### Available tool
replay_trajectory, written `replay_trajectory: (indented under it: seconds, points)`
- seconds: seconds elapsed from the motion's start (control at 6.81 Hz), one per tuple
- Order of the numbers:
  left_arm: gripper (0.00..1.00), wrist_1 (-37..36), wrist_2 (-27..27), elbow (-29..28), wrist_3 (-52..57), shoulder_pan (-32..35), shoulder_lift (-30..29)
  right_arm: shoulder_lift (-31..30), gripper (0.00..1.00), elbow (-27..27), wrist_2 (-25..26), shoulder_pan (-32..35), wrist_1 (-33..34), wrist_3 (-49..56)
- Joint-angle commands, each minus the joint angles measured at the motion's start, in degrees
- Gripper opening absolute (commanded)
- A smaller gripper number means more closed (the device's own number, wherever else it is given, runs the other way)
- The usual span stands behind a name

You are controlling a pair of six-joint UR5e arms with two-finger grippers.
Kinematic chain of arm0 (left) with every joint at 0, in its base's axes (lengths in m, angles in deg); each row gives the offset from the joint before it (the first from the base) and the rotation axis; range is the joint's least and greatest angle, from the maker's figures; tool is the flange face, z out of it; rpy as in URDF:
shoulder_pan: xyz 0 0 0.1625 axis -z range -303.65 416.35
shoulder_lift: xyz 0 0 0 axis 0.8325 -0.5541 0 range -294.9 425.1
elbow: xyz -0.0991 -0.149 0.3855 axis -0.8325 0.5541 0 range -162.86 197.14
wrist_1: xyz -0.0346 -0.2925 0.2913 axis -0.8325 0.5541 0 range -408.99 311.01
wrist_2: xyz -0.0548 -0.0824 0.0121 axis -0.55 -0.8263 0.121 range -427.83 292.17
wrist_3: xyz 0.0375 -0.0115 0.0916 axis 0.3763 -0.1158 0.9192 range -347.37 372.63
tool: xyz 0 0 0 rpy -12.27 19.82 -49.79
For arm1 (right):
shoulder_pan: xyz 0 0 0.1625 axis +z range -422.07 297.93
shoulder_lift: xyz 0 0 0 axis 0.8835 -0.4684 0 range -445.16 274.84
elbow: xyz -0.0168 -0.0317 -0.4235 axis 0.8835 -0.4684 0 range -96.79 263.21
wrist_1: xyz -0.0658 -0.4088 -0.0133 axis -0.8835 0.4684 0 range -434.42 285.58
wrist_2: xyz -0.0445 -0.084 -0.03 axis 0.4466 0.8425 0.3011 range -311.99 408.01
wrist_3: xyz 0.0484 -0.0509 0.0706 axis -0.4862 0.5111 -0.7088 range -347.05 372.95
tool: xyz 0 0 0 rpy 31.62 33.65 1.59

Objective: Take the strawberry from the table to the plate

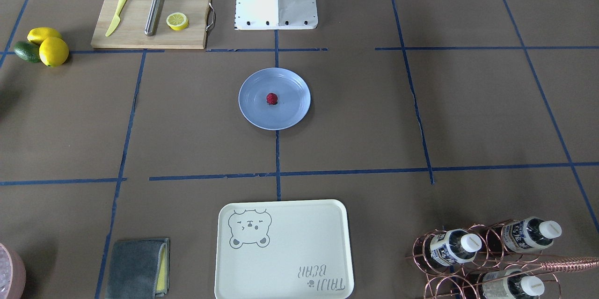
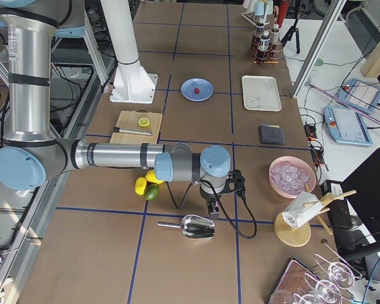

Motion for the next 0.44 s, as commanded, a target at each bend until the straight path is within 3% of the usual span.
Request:
replay_trajectory:
  seconds: [0.0, 0.29]
  points:
    - [1.0, 0.0, 0.8, 0.4, -2.6, -0.9, -0.6, 1.5, 1.0, 2.6, 0.3, -0.3, 5.2, 0.0]
    - [1.0, 0.2, 8.1, 0.0, -2.4, -3.0, -1.9, 2.2, 1.0, 2.8, 0.5, -1.6, 5.4, -0.4]
